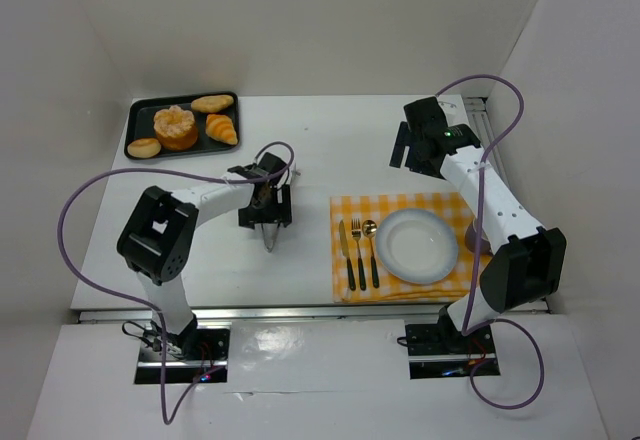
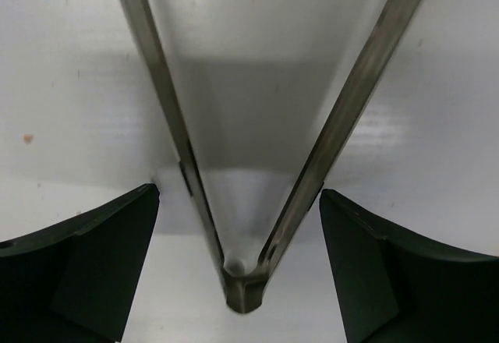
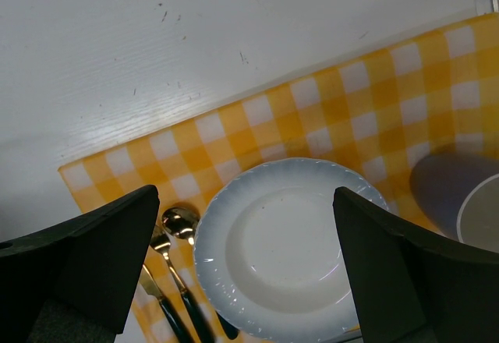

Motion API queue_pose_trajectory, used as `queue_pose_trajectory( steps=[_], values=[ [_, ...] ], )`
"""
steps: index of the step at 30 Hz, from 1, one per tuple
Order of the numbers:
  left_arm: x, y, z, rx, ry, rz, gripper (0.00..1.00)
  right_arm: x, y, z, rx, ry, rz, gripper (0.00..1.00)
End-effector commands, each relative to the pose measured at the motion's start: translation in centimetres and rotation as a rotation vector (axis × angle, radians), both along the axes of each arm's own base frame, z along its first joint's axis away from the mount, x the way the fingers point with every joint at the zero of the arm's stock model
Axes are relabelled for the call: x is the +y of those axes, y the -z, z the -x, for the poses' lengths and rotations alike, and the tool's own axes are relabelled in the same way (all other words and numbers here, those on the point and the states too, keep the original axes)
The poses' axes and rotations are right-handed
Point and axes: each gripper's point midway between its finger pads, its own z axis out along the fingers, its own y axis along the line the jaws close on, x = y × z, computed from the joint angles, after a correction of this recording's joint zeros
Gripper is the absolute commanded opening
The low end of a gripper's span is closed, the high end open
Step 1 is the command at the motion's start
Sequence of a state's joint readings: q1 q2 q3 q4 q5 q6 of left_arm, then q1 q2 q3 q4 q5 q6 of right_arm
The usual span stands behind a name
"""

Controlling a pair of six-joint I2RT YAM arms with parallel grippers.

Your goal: Place the bread

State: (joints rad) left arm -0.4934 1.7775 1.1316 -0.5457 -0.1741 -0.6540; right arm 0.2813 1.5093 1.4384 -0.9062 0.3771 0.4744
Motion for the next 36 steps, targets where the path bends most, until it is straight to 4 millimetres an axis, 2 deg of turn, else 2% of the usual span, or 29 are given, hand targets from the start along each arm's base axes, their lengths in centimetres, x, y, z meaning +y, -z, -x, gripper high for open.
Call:
queue_pose_trajectory(
  steps=[1, 3, 4, 5, 9, 11, 12, 13, 14, 15, 16, 17, 20, 22, 25, 26, 27, 30, 31, 32, 33, 34, 35, 36],
  values=[
    [-1.4, -1.2, -3.4, -0.073, -0.006, 0.053, 0.97, -0.2, -0.9, -0.3, -0.042, 0.012, -0.009, 1.00],
    [-1.1, -0.5, -3.9, -0.069, -0.009, 0.036, 0.93, -0.2, -0.6, -0.3, -0.033, 0.012, -0.006, 1.00],
    [-1.4, -1.2, -4.6, -0.089, -0.009, 0.046, 0.89, -0.2, -0.6, -0.3, -0.033, 0.012, -0.006, 1.00],
    [-1.3, -0.6, -4.4, -0.076, 0.001, 0.036, 0.87, -0.4, -0.6, -0.4, -0.035, 0.017, 0.001, 1.00],
    [-1.7, -1.0, -5.2, -0.091, 0.010, 0.040, 0.71, -0.4, -0.6, -0.4, -0.035, 0.017, 0.001, 1.00],
    [-1.5, -1.6, -6.0, -0.110, 0.023, 0.038, 0.59, -0.4, -0.6, -0.4, -0.035, 0.017, 0.001, 1.00],
    [-1.3, -1.6, -5.7, -0.101, 0.031, 0.030, 0.41, -0.4, -0.6, -0.4, -0.035, 0.017, 0.001, 1.00],
    [-1.3, -3.0, -6.4, -0.129, 0.054, 0.021, 0.31, -0.3, -0.3, -0.4, -0.027, 0.017, 0.003, 1.00],
    [-0.9, -3.5, -6.7, -0.130, 0.057, 0.014, 0.27, -0.3, -0.7, -0.6, -0.037, 0.017, 0.000, 1.00],
    [-1.0, -4.6, -7.0, -0.143, 0.074, 0.012, 0.17, -0.2, -1.0, -0.8, -0.046, 0.017, -0.002, 1.00],
    [0.0, -5.5, -6.8, -0.134, 0.090, -0.016, 0.15, -0.2, -1.0, -0.8, -0.046, 0.017, -0.002, 1.00],
    [-0.3, -7.5, -7.6, -0.171, 0.112, -0.012, 0.15, -0.3, -1.0, -0.8, -0.043, 0.009, 0.004, 1.00],
    [0.7, -11.6, -8.1, -0.204, 0.169, -0.023, 0.14, -0.2, -1.1, -1.0, -0.045, 0.009, 0.004, 1.00],
    [2.6, -15.0, -9.1, -0.260, 0.137, -0.038, 0.14, -0.2, -1.4, -1.2, -0.054, 0.009, 0.002, 1.00],
    [5.0, -16.8, -9.0, -0.256, 0.093, -0.067, 0.15, -0.1, -1.2, -1.4, -0.054, 0.009, 0.002, 1.00],
    [6.9, -18.0, -9.3, -0.276, 0.048, -0.085, 0.17, -0.1, -1.2, -1.4, -0.054, 0.009, 0.001, 1.00],
    [7.7, -18.9, -9.5, -0.298, 0.025, -0.091, 0.19, -0.1, -1.2, -1.4, -0.054, 0.009, 0.001, 1.00],
    [10.8, -19.5, -9.8, -0.297, -0.050, -0.101, 0.25, -0.1, -1.2, -1.4, -0.054, 0.009, 0.001, 1.00],
    [11.6, -19.8, -9.7, -0.294, -0.068, -0.104, 0.33, 0.0, -1.3, -1.6, -0.062, 0.009, -0.001, 1.00],
    [12.9, -19.6, -9.9, -0.281, -0.099, -0.111, 0.36, 0.0, -1.7, -1.8, -0.069, 0.003, 0.002, 1.00],
    [13.7, -20.4, -10.3, -0.303, -0.122, -0.120, 0.42, 0.0, -1.7, -1.8, -0.069, 0.003, 0.002, 1.00],
    [14.3, -20.1, -10.3, -0.285, -0.126, -0.130, 0.51, -0.4, -1.8, -1.8, -0.074, 0.015, 0.019, 1.00],
    [15.6, -20.0, -10.6, -0.283, -0.159, -0.142, 0.52, -0.6, -1.9, -1.8, -0.085, 0.022, 0.025, 1.00],
    [16.0, -20.7, -10.8, -0.296, -0.168, -0.131, 0.52, -0.8, -2.5, -1.9, -0.111, 0.030, 0.027, 1.00]
  ],
)
